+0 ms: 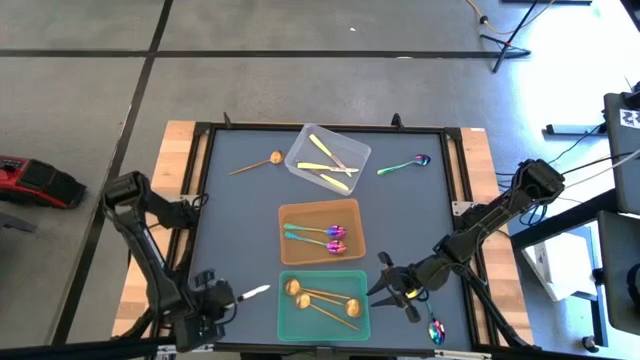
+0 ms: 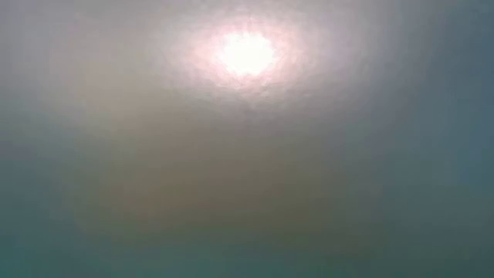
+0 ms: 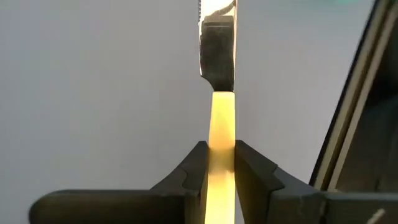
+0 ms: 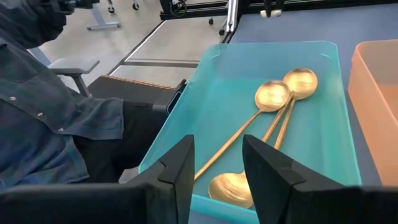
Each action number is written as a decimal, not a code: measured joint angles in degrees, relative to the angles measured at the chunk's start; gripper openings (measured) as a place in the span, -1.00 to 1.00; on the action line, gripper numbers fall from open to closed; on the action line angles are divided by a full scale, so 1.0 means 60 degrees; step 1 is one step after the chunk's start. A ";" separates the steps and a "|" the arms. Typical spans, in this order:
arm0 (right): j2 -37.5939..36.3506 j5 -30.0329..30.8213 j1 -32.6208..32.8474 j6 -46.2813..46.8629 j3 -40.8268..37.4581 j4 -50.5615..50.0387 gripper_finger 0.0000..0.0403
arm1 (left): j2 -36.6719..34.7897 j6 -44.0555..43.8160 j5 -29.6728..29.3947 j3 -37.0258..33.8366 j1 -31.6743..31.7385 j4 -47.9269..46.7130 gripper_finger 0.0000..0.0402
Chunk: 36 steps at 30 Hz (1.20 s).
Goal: Sort silverware by color (type)
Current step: Put the yellow knife into the transparent bin
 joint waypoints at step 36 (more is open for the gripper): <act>-0.0020 0.4069 -0.1315 -0.2449 0.0535 -0.0091 0.16 | -0.1102 0.5102 -0.4520 0.0036 0.2210 0.0302 -0.72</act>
